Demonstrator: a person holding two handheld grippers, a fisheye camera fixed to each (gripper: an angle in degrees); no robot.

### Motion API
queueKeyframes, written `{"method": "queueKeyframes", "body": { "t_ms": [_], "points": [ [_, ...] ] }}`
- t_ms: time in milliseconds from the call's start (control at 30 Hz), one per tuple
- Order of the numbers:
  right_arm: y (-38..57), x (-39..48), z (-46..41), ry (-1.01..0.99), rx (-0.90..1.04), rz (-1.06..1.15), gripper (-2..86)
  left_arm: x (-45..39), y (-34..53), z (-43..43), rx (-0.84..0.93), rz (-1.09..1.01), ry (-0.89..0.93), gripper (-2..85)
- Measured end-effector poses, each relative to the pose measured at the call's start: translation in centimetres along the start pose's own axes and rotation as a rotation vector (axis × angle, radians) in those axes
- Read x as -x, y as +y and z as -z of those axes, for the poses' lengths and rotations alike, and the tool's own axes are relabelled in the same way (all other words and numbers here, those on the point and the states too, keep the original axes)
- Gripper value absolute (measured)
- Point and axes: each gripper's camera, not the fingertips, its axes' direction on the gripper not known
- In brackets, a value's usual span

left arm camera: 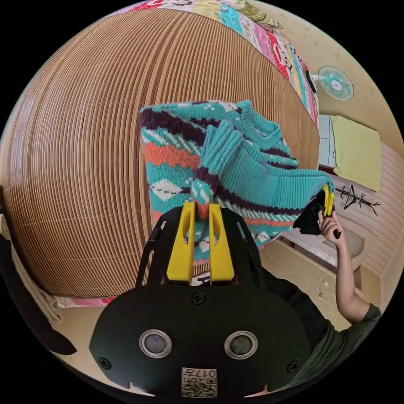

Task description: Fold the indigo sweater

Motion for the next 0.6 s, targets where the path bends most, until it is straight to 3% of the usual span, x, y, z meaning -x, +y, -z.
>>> {"method": "queueKeyframes", "body": {
  "t_ms": [167, 300, 467, 600],
  "points": [
    [3.3, 1.7, 3.6, -0.130, -0.047, 0.086, 3.4, -1.3, 4.4, 4.9, -0.181, -0.131, 0.198, 4.7],
    [1.8, 3.6, 2.0, -0.200, -0.081, 0.150, 5.1, 1.7, 6.6, 8.0, -0.409, 0.038, 0.370, 4.7],
    [-4.3, 4.9, -3.7, -0.034, -0.043, 0.199, 12.2, 4.8, 5.1, 5.7, -0.390, 0.314, 0.287, 5.8],
    [-1.2, 6.5, -6.4, 0.133, 0.020, 0.378, 7.5, 6.4, 8.2, 4.8, -0.488, 0.446, 0.253, 14.1]
  ]
}}
